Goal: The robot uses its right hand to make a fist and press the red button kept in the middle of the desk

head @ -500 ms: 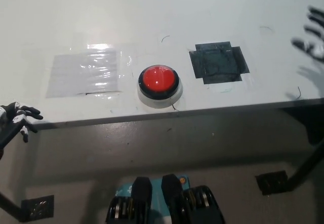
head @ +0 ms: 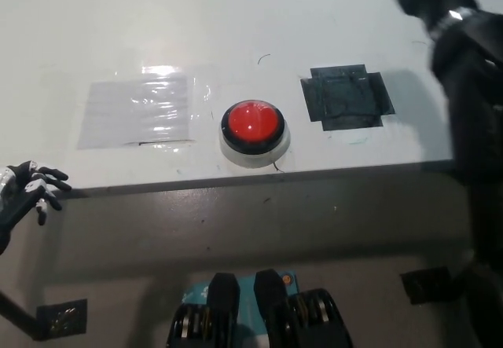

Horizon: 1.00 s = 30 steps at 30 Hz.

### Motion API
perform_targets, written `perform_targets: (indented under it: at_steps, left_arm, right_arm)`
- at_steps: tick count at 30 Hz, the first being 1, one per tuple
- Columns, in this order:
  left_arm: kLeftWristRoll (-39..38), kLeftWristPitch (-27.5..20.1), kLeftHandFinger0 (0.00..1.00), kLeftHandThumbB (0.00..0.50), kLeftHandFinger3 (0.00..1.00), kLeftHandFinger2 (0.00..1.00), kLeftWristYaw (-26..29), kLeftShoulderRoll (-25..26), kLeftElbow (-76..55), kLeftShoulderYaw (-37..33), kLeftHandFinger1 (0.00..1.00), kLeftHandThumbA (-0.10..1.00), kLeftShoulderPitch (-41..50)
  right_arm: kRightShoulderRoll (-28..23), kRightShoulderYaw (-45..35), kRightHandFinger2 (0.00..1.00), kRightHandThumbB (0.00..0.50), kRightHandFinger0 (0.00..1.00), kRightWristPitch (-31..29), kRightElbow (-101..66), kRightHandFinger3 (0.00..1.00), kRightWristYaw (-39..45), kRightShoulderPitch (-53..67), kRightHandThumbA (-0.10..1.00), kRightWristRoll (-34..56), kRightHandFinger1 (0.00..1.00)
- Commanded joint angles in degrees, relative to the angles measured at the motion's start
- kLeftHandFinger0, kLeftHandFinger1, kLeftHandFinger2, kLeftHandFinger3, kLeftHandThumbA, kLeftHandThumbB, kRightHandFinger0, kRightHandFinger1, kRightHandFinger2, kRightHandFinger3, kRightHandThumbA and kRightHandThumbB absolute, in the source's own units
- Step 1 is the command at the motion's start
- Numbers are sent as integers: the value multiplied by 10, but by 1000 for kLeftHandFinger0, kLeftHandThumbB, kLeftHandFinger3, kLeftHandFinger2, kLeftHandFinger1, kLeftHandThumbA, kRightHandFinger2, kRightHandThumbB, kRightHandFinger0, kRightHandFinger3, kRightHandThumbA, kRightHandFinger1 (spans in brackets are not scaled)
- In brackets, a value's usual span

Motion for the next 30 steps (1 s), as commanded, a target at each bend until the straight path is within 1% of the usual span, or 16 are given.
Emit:
perform_targets:
  at_steps: [1, 2, 3, 4, 6, 7, 9, 12, 14, 16, 17, 20, 21, 23, 27, 30]
  left_arm:
    - [-2, -3, 172, 0, 564, 436, -7, 11, -7, 2, 301, 542, -19]
    - [-2, -3, 171, 0, 563, 435, -7, 10, -7, 1, 301, 540, -22]
    - [-3, 0, 149, 0, 564, 430, -7, 10, -10, 1, 289, 539, -22]
    - [-3, 0, 147, 0, 565, 429, -7, 10, -9, 0, 288, 540, -22]
    - [-1, 1, 146, 0, 574, 429, -8, 10, -7, -3, 284, 544, -25]
    - [-1, 4, 151, 0, 574, 435, -6, 10, -7, -2, 287, 544, -26]
    - [0, -2, 184, 0, 580, 440, -9, 11, 0, -3, 301, 541, -28]
    - [4, 1, 177, 0, 585, 448, -7, 12, -6, -6, 301, 541, -30]
    - [7, 5, 194, 0, 587, 453, -4, 12, -9, -7, 311, 539, -29]
    - [6, 1, 195, 0, 590, 453, -4, 10, -7, -7, 310, 535, -30]
    - [6, 0, 187, 0, 593, 454, -4, 11, -5, -7, 306, 531, -32]
    - [5, -3, 176, 0, 590, 433, -7, 13, -5, -7, 296, 531, -36]
    - [7, -2, 187, 0, 590, 437, -7, 14, -6, -8, 302, 535, -36]
    - [7, -10, 207, 0, 607, 464, -10, 16, 1, -9, 318, 538, -39]
    - [5, -4, 191, 0, 598, 456, -11, 16, -1, -9, 306, 544, -42]
    - [4, -4, 170, 0, 596, 437, -11, 16, -1, -9, 288, 541, -42]
  right_arm:
    - [28, 12, 82, 500, 0, -34, 25, 16, -10, -64, 1000, -21, 0]
    - [32, 11, 82, 500, 0, -35, 28, 19, -12, -67, 1000, -24, 0]
    - [42, 13, 23, 500, 0, -38, 41, 0, -9, -74, 1000, -21, 0]
    - [47, 13, 6, 500, 0, -42, 48, 0, -7, -77, 1000, -20, 0]
    - [58, 16, 1, 499, 0, -46, 55, 12, -4, -81, 1000, -22, 0]
    - [64, 18, 37, 481, 0, -52, 56, 55, -2, -80, 1000, -23, 0]
    - [80, 24, 172, 475, 0, -50, 60, 189, -4, -80, 1000, -28, 0]
    - [92, 27, 177, 489, 0, -68, 74, 197, 10, -75, 1000, -25, 0]
    - [101, 31, 194, 479, 0, -97, 95, 220, 25, -67, 1000, -24, 0]
    - [110, 35, 201, 500, 0, -87, 97, 224, 14, -55, 1000, -30, 0]
    - [115, 39, 208, 472, 0, -91, 101, 228, 14, -44, 1000, -34, 0]
    - [122, 38, 227, 468, 0, -100, 114, 254, 21, -29, 1000, -29, 0]
    - [123, 40, 260, 466, 0, -107, 122, 294, 20, -19, 1000, -34, 0]
    - [125, 39, 262, 443, 0, -118, 136, 309, 23, -2, 1000, -34, 0]
    - [123, 35, 257, 404, 0, -149, 173, 310, 39, 11, 1000, -30, 0]
    - [122, 32, 223, 399, 0, -161, 197, 284, 49, 19, 1000, -25, 0]
